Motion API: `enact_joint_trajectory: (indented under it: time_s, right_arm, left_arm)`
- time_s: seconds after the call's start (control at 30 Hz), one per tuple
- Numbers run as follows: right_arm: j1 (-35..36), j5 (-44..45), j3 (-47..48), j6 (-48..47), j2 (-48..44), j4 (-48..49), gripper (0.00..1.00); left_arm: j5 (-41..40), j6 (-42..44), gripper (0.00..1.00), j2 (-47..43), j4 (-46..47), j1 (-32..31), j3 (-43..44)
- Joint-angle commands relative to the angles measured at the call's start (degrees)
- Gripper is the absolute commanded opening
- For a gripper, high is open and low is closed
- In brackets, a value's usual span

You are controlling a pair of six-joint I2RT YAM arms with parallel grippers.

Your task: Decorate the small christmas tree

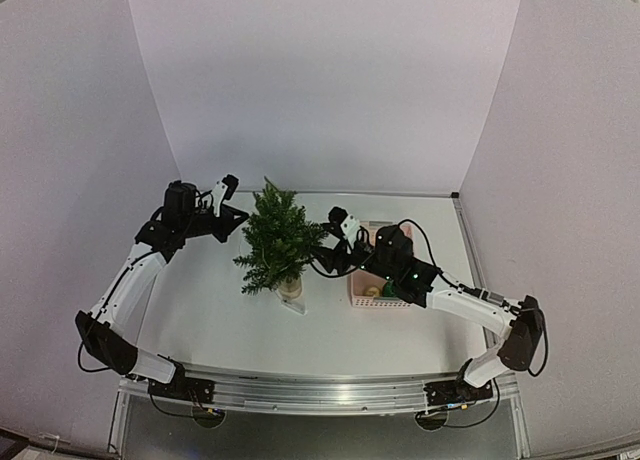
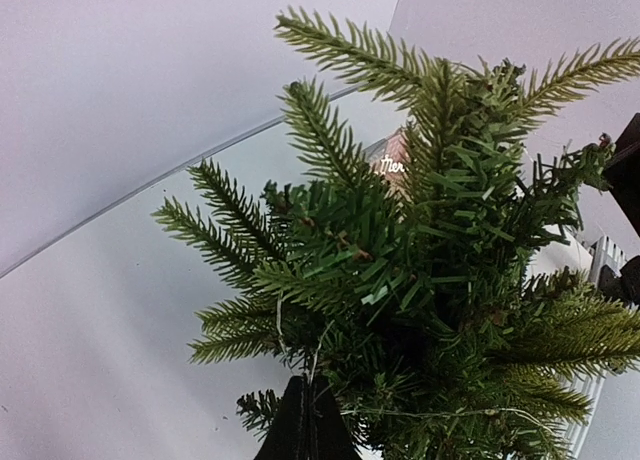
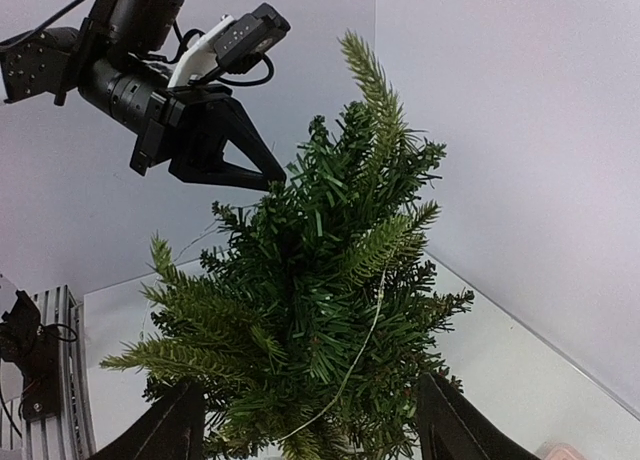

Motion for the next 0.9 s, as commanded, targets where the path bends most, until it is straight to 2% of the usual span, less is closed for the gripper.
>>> enact_joint_trajectory:
  time_s: [0.0, 0.27, 0.53, 0.87]
  right_arm:
    - [0.4, 0.8, -0.4, 0.4, -2.3, 0.4, 0.71]
    - [0.3, 0.6, 0.1, 0.4, -2.1, 0.3, 0.71]
    - [0.4, 0.8, 0.2, 0.5, -2.2, 0.3, 0.71]
    - [0.4, 0.4, 0.9, 1.1, -2.0, 0.1, 0.71]
  left_arm:
    - [0.4, 2.8, 0.0, 0.9, 2.7, 1.9, 0.0]
    - [2.5, 4.6, 0.0, 2.9, 2.8, 2.1, 0.0]
    - [4.5, 2.3, 0.01, 3.3, 2.2, 2.1, -1.0]
    - [3.3, 0.3, 0.35, 1.6, -0.1, 3.2, 2.7]
